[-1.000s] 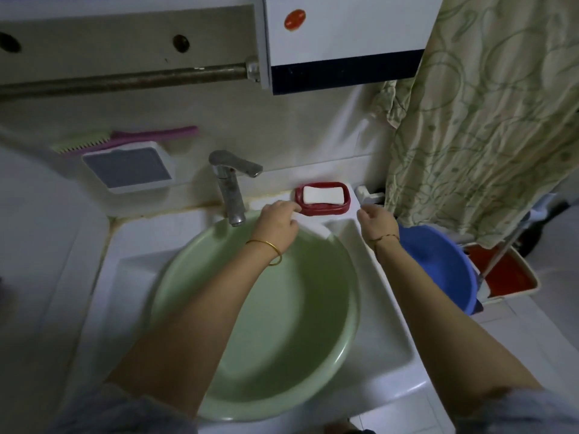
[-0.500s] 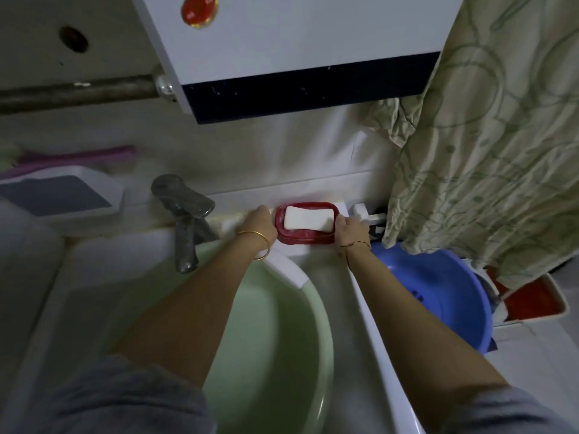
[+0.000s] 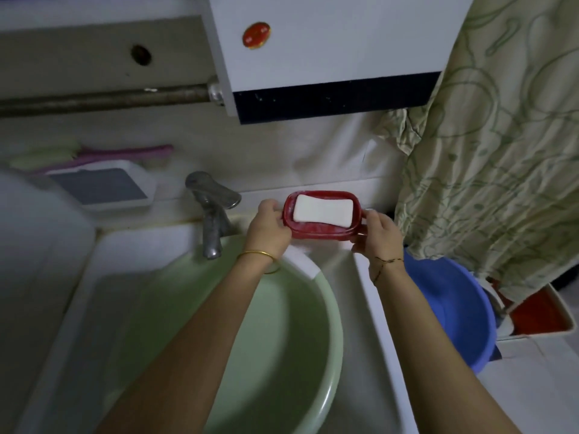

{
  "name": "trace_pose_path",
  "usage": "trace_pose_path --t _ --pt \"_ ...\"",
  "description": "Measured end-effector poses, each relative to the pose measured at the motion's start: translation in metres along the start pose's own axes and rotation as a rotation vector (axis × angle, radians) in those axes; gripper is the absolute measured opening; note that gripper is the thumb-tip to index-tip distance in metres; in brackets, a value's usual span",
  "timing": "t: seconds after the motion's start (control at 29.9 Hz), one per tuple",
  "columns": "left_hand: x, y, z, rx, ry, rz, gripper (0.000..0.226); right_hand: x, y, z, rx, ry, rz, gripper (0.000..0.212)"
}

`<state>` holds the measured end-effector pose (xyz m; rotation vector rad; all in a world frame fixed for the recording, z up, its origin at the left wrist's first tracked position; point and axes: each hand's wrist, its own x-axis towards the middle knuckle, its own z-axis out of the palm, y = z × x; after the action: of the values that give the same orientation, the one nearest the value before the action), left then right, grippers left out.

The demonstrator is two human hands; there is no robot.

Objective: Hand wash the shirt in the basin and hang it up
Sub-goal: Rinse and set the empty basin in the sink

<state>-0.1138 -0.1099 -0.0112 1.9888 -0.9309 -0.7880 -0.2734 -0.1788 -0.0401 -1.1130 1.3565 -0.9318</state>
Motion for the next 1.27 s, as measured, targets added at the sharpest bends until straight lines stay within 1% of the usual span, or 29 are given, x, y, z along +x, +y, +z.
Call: trace_pose_path --t 0.1,0.23,0.33,0.4,0.5,0.63,0.7,0.8,0.9,1.0,1.14,1.2,1.27 --pt "-0.038 0.014 -0.028 -0.086 0.022 0.099 0.064 -0.039 -0.027 0.000 0.088 -0.022 -0.094 0.027" --pt "-0.083 0.028 -0.074 -0.188 0.076 0.219 0.071 -0.089 -0.065 0.009 0.245 -0.070 -0.176 0.032" --pt "-0.109 0.035 -0.113 -0.203 0.172 0.298 0.076 -0.121 -0.088 0.027 0.329 -0.149 -0.215 0.033" --pt "-0.121 0.035 -0.139 -0.192 0.268 0.338 0.080 -0.140 -0.102 0.043 0.367 -0.206 -0.240 0.032" --pt "-0.137 0.034 -0.177 -0.201 0.393 0.393 0.078 -0.166 -0.122 0.071 0.422 -0.304 -0.279 0.029" --pt "-0.147 0.038 -0.227 -0.257 0.535 0.435 0.076 -0.190 -0.151 0.115 0.437 -0.455 -0.329 0.030" --pt "-0.147 0.041 -0.251 -0.260 0.610 0.451 0.073 -0.196 -0.169 0.139 0.411 -0.508 -0.377 0.031" --pt "-0.138 0.046 -0.281 -0.303 0.723 0.470 0.066 -0.200 -0.200 0.174 0.335 -0.540 -0.443 0.030" --pt "-0.122 0.051 -0.302 -0.319 0.804 0.454 0.060 -0.202 -0.226 0.202 0.203 -0.566 -0.535 0.030" --pt "-0.108 0.053 -0.318 -0.330 0.850 0.409 0.058 -0.203 -0.243 0.223 0.129 -0.626 -0.554 0.027" --pt "-0.095 0.052 -0.338 -0.236 0.901 0.289 0.058 -0.203 -0.248 0.245 0.050 -0.719 -0.558 0.024" --pt "-0.091 0.052 -0.344 -0.229 0.928 0.250 0.058 -0.204 -0.246 0.254 0.018 -0.771 -0.585 0.021" --pt "-0.086 0.053 -0.348 -0.249 0.950 0.207 0.059 -0.205 -0.247 0.262 -0.026 -0.799 -0.636 0.022"
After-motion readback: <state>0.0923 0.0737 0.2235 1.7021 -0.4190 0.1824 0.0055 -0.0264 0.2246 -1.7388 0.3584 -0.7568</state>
